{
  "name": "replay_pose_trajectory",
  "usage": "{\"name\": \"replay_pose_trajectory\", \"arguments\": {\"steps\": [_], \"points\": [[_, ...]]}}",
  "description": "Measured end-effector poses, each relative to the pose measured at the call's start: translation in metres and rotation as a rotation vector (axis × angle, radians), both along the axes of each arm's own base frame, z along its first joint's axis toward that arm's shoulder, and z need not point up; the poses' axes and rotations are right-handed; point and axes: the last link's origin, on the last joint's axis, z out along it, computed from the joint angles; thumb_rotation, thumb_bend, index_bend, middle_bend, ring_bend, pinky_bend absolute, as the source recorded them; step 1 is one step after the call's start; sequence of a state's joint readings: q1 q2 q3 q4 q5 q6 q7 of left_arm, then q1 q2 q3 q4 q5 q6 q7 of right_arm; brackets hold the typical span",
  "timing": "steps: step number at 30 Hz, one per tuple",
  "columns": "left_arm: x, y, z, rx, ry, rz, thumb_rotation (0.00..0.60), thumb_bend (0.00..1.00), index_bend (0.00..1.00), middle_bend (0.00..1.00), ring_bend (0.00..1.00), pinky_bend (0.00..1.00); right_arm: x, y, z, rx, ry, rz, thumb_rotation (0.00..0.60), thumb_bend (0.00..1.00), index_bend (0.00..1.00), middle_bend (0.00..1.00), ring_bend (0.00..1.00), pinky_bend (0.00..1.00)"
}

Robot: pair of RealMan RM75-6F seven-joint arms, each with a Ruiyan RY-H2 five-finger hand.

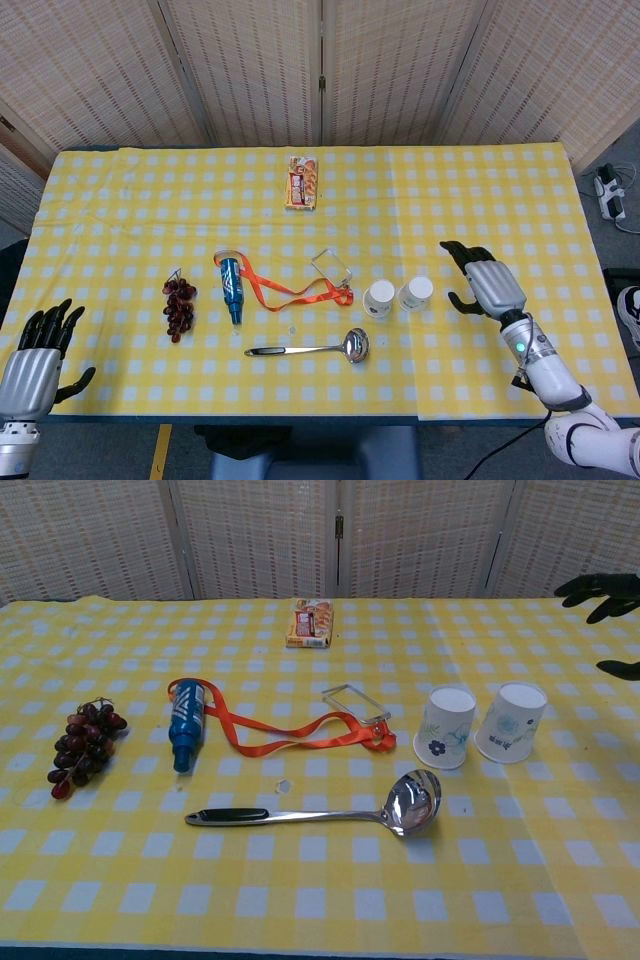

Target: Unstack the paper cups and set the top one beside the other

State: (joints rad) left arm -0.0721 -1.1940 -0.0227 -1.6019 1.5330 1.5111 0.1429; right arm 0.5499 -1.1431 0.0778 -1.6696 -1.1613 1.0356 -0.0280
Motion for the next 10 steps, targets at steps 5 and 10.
{"name": "replay_pose_trajectory", "arguments": {"steps": [5, 10], "points": [[0.001, 0.002, -0.003, 0.009, 0.0, -0.014, 0.6, 0.29, 0.1, 0.0, 0.0, 0.0, -0.016, 0.032, 0.02, -0.139, -0.006, 0.024, 0.6, 0.45, 0.02, 0.09, 0.15, 0.11], [0.006, 0.004, -0.006, 0.013, 0.01, -0.029, 0.6, 0.29, 0.1, 0.0, 0.0, 0.0, -0.032, 0.076, 0.033, -0.251, -0.025, 0.038, 0.6, 0.45, 0.02, 0.08, 0.14, 0.1]]}}
